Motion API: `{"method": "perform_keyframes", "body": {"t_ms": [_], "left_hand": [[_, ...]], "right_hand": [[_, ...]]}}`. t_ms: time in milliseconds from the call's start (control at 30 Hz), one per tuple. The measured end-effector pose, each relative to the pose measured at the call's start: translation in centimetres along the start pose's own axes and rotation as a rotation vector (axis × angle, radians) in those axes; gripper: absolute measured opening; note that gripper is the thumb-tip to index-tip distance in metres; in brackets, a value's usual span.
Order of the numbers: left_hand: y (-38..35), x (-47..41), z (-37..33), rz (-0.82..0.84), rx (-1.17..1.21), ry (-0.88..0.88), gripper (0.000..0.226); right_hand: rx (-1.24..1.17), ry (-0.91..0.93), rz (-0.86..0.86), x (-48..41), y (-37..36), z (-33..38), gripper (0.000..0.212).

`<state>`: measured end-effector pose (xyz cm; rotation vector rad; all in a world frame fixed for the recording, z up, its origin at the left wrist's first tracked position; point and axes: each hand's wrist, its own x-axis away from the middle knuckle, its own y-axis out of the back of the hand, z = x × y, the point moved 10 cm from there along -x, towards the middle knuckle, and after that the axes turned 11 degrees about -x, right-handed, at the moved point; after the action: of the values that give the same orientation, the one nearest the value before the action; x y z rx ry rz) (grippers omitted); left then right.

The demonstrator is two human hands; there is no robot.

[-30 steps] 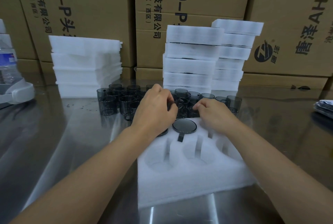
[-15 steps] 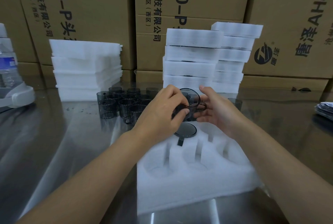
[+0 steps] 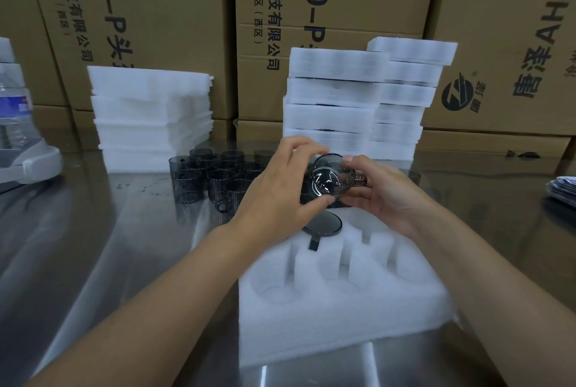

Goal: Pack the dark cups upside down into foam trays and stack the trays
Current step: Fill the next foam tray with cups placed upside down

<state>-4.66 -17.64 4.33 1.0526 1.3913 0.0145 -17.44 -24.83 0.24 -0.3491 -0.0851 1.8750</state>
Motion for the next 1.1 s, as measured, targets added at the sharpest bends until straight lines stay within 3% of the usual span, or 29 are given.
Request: {"method": "perform_keyframes", "body": {"t_ms": [100, 233, 300, 600, 800, 1100], "left_hand": [[-0.6, 0.0, 0.8, 0.052, -0.038, 0.061, 0.079], [-1.4, 0.0, 1.3, 0.106, -0.044, 0.072, 0.085], [-1.6, 0.0, 1.4, 0.121, -0.046, 0.070, 0.088], [-2.3, 0.1, 1.6, 0.190, -0.040, 0.074, 0.086], [-2.3, 0.2, 1.6, 0.193, -0.026, 0.080, 0.085], [-2.3, 0.2, 1.6, 0.187, -0.031, 0.080, 0.084]], "right_hand": [[0.017, 0.009, 0.009, 0.0, 0.0, 0.0, 0.021], [0.034, 0.007, -0.016, -0.1, 0.4, -0.2, 0.011], [0.049, 0.007, -0.017, -0.2, 0.5, -0.4, 0.018], [0.075, 0.001, -0.017, -0.3, 0.3, -0.4, 0.034], [0.071, -0.001, -0.030, -0.2, 0.6, -0.6, 0.015], [0.065, -0.007, -0.019, -0.2, 0.4, -0.6, 0.024]]}}
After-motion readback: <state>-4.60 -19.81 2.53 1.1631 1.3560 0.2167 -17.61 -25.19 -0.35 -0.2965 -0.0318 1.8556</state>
